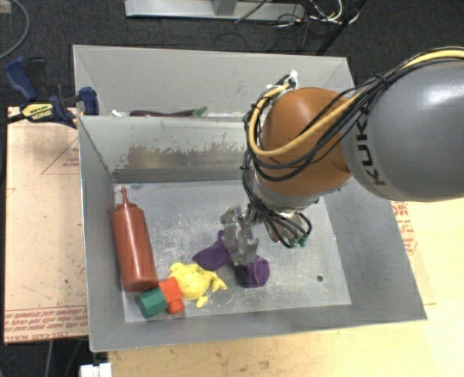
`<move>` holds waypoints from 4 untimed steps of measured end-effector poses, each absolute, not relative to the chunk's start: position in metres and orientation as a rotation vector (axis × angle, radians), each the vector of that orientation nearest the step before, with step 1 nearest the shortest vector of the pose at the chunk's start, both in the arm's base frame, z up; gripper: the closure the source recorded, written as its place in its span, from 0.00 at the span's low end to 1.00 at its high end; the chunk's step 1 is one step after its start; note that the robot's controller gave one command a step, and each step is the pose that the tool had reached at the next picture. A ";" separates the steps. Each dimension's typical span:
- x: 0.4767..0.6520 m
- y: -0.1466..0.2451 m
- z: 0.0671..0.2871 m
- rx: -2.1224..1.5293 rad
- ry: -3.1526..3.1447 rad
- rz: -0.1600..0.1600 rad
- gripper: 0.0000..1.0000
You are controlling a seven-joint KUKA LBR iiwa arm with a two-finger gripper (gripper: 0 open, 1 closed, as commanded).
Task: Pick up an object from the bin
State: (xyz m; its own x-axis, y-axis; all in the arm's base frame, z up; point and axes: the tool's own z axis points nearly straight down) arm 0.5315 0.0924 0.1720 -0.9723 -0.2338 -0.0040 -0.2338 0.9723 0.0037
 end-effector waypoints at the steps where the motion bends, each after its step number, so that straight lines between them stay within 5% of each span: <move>1: 0.531 0.091 0.176 -0.375 3.121 0.006 1.00; 2: 0.516 0.118 0.194 -0.440 3.106 0.008 0.00; 4: 0.511 0.122 0.185 -0.313 3.118 0.009 0.00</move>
Offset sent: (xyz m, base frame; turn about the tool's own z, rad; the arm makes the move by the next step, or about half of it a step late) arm -0.0158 0.0244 0.0226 -0.0446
